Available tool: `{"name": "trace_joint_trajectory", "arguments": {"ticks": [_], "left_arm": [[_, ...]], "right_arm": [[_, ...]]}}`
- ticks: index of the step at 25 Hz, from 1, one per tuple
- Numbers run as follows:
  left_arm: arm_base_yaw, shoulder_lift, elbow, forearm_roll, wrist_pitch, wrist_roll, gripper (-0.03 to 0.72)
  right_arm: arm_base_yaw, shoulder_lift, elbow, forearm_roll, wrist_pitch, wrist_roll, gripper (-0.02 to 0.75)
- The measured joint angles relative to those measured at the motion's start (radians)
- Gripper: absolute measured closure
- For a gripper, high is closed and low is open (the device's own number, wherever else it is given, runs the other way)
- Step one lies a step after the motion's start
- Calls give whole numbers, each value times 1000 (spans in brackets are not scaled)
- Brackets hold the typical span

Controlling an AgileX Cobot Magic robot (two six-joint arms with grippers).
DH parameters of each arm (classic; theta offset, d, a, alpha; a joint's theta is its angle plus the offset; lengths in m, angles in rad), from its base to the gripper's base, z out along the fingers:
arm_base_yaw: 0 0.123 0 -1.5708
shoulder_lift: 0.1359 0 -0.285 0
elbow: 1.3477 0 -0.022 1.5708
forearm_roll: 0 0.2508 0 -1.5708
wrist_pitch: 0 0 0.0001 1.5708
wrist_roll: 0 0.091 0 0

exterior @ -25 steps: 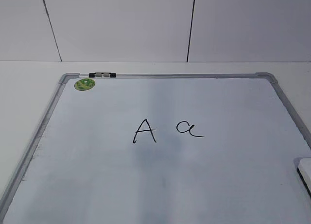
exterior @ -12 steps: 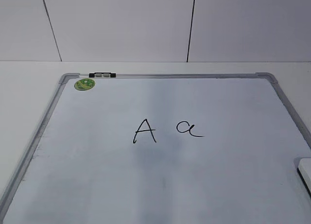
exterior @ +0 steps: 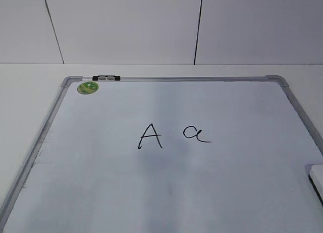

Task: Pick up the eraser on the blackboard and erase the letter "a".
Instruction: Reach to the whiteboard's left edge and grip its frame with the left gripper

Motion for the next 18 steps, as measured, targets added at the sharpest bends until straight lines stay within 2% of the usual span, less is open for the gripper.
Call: {"name": "trace_joint_trajectory", "arguments": {"ticks": [18], "left_arm": [[0, 0, 0, 0, 0, 0, 191]], "right_arm": [[0, 0, 0, 0, 0, 0, 146]]}}
